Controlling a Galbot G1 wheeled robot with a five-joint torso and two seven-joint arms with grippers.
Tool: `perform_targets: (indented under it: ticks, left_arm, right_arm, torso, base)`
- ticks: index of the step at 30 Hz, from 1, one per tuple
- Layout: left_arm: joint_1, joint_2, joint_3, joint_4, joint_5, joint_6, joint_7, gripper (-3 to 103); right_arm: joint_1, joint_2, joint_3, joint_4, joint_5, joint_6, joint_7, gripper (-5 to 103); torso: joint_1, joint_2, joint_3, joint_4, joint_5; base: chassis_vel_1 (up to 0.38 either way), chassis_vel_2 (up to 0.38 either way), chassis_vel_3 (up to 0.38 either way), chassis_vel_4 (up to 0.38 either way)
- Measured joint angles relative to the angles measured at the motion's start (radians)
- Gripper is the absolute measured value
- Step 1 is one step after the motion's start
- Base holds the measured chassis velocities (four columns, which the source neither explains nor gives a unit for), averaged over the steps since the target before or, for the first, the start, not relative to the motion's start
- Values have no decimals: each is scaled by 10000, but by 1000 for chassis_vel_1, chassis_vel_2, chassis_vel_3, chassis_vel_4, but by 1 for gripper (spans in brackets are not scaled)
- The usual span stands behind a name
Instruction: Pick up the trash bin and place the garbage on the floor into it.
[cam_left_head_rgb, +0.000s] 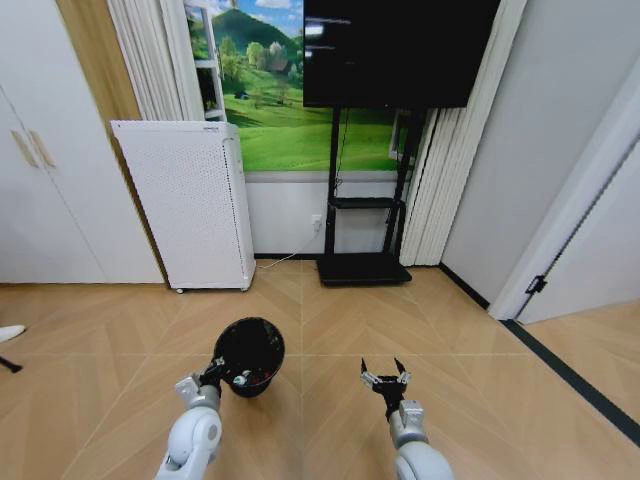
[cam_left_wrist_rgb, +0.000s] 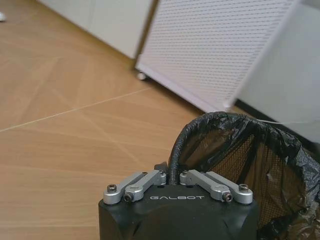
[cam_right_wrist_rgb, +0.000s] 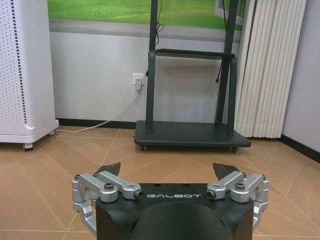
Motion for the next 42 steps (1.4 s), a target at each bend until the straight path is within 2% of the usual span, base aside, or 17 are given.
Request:
perform_targets:
  ticks: [3, 5, 9, 11, 16, 17, 18, 21, 26, 42]
  left_arm:
    - [-275, -86, -662, 543, -296, -99, -354, 6]
    - [-682, -76, -1263, 985, -1018, -73, -727, 6]
    - [-1108, 24, -1784, 1361, -1334, 23, -822, 6]
    - [-1602, 192, -2258, 1863, -1377, 196, -587, 6]
    - [-2178, 559, -2536, 2535, -1501, 314, -223, 6]
    - [-2433, 667, -2640, 2858, -1510, 339, 1, 6]
    - [-2433, 667, -2640, 2858, -1510, 339, 1, 6]
    - [-3059, 903, -2691, 3668, -1434, 347, 529, 6]
    - [-3534, 951, -2537, 4165, -1347, 346, 651, 6]
    - [-3589, 798, -2067, 4173, -1057, 348, 783, 6]
  right_arm:
    - [22, -5, -1, -6, 0, -15, 0, 100]
    - [37, -24, -12, -7, -7, -34, 0, 100]
    - [41, -19, -27, -24, -28, -46, 0, 100]
    - [38, 11, -58, -57, -64, -56, 0, 100]
    - [38, 71, -106, -111, -133, -67, 0, 100]
    - [55, 106, -125, -123, -145, -93, -3, 100]
    - [55, 106, -125, -123, -145, -93, -3, 100]
    - [161, 144, -138, -180, -160, -119, -3, 100]
    - [312, 177, -136, -262, -149, -108, -20, 100]
    - [462, 245, -91, -444, -272, -442, -631, 100]
  torso:
    - [0, 0, 0, -1, 2]
    - [0, 0, 0, 0, -1]
    - [0, 1, 0, -2, 1]
    - [0, 1, 0, 0, 1]
    - [0, 0, 0, -1, 2]
    - [0, 0, 0, -1, 1]
    - [0, 0, 0, -1, 1]
    - [0, 0, 0, -1, 1]
    - [0, -1, 1, -1, 0]
    - [0, 0, 0, -2, 2]
  base:
    - [0, 0, 0, 0]
    - [0, 0, 0, 0]
    - [0, 0, 0, 0]
    - [0, 0, 0, 0]
    - [0, 0, 0, 0]
    - [0, 0, 0, 0]
    - [0, 0, 0, 0]
    - [0, 0, 0, 0]
    - [0, 0, 0, 0]
    - [0, 0, 0, 0]
